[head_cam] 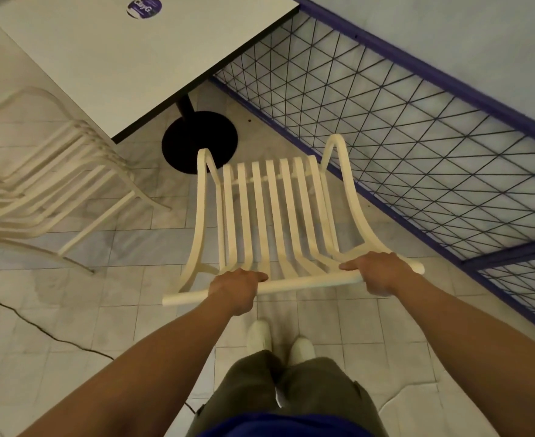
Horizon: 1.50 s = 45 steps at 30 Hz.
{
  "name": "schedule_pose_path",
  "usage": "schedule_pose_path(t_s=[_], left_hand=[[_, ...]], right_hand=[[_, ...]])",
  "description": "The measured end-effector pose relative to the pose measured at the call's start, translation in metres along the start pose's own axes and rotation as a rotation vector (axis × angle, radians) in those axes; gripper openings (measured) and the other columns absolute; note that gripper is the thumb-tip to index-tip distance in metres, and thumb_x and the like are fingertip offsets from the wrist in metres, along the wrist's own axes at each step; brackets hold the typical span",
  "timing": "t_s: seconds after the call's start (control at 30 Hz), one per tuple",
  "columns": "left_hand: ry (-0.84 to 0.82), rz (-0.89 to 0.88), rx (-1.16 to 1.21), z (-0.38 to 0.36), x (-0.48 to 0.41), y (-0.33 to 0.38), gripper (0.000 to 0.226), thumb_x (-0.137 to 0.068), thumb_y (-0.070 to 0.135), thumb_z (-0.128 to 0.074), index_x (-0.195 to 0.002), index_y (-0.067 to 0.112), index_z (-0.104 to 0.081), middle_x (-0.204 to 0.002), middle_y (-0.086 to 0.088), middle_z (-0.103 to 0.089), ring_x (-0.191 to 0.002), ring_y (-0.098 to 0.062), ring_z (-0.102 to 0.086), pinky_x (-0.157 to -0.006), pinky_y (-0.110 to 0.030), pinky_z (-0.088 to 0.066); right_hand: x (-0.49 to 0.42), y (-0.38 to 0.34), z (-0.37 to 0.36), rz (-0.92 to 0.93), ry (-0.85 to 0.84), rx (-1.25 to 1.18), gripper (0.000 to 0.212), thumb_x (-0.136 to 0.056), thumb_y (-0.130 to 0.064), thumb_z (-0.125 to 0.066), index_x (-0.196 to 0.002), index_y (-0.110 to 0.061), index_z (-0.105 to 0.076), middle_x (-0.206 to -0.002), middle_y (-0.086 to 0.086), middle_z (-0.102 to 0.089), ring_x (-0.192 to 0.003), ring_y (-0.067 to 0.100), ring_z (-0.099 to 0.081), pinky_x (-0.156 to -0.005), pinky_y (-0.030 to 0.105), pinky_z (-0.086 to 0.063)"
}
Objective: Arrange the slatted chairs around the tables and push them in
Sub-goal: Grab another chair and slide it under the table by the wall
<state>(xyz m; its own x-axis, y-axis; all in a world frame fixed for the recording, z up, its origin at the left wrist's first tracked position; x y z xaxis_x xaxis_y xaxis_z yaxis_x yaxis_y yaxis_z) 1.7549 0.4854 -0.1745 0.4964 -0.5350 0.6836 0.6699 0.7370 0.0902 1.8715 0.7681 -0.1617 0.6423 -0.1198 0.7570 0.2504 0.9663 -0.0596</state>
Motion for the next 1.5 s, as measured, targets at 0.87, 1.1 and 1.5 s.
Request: schedule_pose_path(t_s=[0.87,1.1,1.5], left_hand=[[-0.015,0.104,0.082,-0.001,0.002,0.014,0.074,-0.095,0.009,-0.059,-0.15,0.05,-0.031,-0.134,0.0,-0.057,-0.115,-0.023,-0.059,-0.098,-0.042,-0.051],[-0.01,0.115,0.147,0.001,-0.006,0.046,0.074,-0.095,0.008,-0.058,-0.153,0.046,-0.031,-0.136,-0.001,-0.056,-0.117,-0.023,-0.058,-0.1,-0.041,-0.05],[-0.032,0.187,0.246,0.02,-0.035,0.116,0.075,-0.094,0.01,-0.06,-0.153,0.043,-0.03,-0.134,-0.003,-0.056,-0.116,-0.025,-0.058,-0.1,-0.042,-0.051]], right_hand=[[-0.006,0.019,0.002,0.128,-0.062,0.03,0.079,-0.089,-0.003,-0.06,-0.147,-0.049,-0.032,-0.124,0.001,-0.057,-0.111,0.027,-0.056,-0.104,0.053,-0.039],[-0.01,0.055,0.015,0.138,-0.06,0.048,0.08,-0.088,-0.002,-0.056,-0.147,-0.051,-0.031,-0.123,0.0,-0.058,-0.111,0.027,-0.058,-0.106,0.055,-0.035],[-0.026,0.128,0.052,0.207,-0.065,0.22,0.076,-0.091,-0.005,-0.054,-0.145,-0.052,-0.032,-0.133,0.003,-0.055,-0.117,0.029,-0.054,-0.099,0.053,-0.038]])
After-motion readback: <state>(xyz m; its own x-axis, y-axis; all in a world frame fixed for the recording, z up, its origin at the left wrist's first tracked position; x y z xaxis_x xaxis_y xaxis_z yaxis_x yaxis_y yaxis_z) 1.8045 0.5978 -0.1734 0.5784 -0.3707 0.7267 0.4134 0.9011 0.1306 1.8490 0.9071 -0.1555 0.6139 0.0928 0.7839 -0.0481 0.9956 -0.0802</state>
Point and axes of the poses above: each hand's wrist, its own x-axis away from the middle knuckle, its own z-axis out of the back of the hand, y = z × x, the point moved 2 cm from there along -x, towards the middle knuckle
